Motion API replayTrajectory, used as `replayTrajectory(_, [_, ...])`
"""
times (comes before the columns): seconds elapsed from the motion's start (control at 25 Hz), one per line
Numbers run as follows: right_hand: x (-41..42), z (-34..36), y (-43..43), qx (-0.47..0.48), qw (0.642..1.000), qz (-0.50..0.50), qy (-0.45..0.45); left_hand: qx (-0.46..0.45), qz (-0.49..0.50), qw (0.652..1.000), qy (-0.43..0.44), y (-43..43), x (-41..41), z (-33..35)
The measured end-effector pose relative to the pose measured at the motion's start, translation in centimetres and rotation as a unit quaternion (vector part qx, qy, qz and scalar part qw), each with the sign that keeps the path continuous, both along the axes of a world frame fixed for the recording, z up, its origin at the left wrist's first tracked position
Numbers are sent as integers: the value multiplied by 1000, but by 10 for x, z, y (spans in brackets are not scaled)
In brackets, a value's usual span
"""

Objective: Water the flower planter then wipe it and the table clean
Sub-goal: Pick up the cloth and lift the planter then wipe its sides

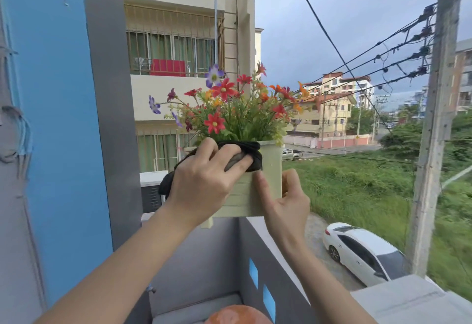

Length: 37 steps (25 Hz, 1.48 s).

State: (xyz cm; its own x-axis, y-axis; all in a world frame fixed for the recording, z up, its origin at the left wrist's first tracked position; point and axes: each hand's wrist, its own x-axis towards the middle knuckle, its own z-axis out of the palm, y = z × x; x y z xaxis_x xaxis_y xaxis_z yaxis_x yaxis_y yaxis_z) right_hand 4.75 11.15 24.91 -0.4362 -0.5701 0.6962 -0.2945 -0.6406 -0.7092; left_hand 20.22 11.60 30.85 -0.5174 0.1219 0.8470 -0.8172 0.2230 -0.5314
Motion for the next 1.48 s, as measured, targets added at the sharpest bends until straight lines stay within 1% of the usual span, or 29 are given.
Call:
replayTrajectory(0.24, [9, 3, 1, 2, 1000, -3, -13, 14, -6, 1000, -11, 10, -7, 21])
replayTrajectory(0.36, [18, 5, 3, -4, 1000, 4, -20, 19, 13, 999, -45, 18, -29, 31])
replayTrajectory(0.44, [22, 4, 4, -7, 1000, 9, -25, 13, 7, 999, -52, 19, -34, 36])
replayTrajectory(0.6, [14, 0, 5, 4, 1000, 14, -18, 17, 13, 999, -44, 17, -5, 26])
replayTrajectory(0.68, [7, -2, 5, 5, 1000, 23, -20, 23, 19, 999, -18, 12, 21, 19])
replayTrajectory(0.76, [1, -1, 6, 0, 999, 31, -24, 42, -12, 998, 34, 11, 38, 10])
replayTrajectory(0.8, [-1, 0, 6, -5, 999, 32, -28, 52, -27, 997, 43, 12, 38, 1])
replayTrajectory(0.84, [-1, 2, 6, -9, 999, 33, -32, 61, -29, 997, 22, 12, 34, -12])
replayTrajectory(0.92, [0, 8, 7, -16, 999, 35, -33, 75, -8, 994, -81, 20, 20, -42])
replayTrajectory(0.96, [-1, 9, 7, -20, 999, 38, -31, 77, 1, 991, -110, 22, 18, -47])
replayTrajectory(1.0, [-1, 9, 7, -23, 998, 42, -30, 73, 4, 992, -100, 21, 21, -42])
replayTrajectory(1.04, [0, 8, 8, -24, 998, 43, -27, 73, -3, 996, -46, 18, 26, -31])
replayTrajectory(1.08, [0, 8, 8, -22, 999, 42, -24, 61, -32, 997, 36, 16, 30, -19])
replayTrajectory(1.12, [1, 7, 8, -20, 999, 42, -25, 60, -56, 992, 100, 17, 30, -10])
replayTrajectory(1.16, [3, 7, 8, -21, 998, 45, -31, 62, -59, 990, 115, 18, 26, -11])
replayTrajectory(1.2, [3, 8, 8, -19, 998, 49, -39, 70, -48, 993, 77, 20, 19, -22])
replayTrajectory(1.28, [1, 9, 8, -16, 997, 52, -47, 62, -13, 997, -46, 24, 8, -56])
replayTrajectory(1.32, [-1, 9, 7, -16, 997, 54, -46, 69, -7, 995, -65, 24, 13, -57])
replayTrajectory(1.36, [-4, 9, 7, -17, 997, 56, -42, 77, -10, 996, -36, 20, 20, -49])
replayTrajectory(1.4, [-5, 8, 7, -17, 998, 56, -38, 77, -30, 996, 39, 15, 27, -37])
replayTrajectory(1.44, [-6, 8, 5, -16, 998, 56, -37, 71, -68, 987, 125, 13, 31, -23])
replayTrajectory(1.48, [-7, 8, 4, -13, 997, 56, -41, 90, -97, 977, 167, 13, 32, -17])
